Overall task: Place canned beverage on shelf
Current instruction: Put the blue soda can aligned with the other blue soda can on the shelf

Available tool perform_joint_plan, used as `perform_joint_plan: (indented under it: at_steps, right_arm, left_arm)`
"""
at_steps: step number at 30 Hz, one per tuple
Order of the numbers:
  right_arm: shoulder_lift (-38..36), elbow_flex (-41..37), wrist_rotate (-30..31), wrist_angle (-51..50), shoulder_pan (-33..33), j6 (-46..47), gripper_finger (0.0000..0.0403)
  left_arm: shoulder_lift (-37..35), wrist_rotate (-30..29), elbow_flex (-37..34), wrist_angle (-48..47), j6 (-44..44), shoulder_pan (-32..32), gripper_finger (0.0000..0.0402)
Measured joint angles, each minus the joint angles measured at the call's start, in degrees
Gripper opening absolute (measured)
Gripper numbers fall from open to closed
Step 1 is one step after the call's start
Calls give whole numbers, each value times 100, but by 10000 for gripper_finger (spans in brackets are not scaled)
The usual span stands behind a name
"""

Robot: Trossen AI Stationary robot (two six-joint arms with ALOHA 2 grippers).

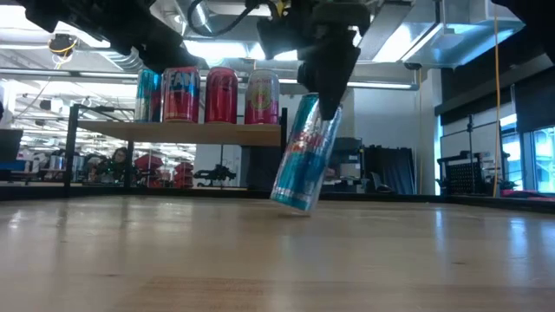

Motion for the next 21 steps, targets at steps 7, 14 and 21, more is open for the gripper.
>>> perform_joint_plan:
  at_steps: [7,14,21]
  right_arm:
    - [11,47,0,92,2,20,360]
    - [-36,45,-191,-285,4,66,366]
    - [-940,-700,361,239,331,298,340]
  left_arm:
    - [0,0,0,3,0,0,247]
    - [0,0,0,196,144,0,247]
    - [541,86,0,1047,306,2,247]
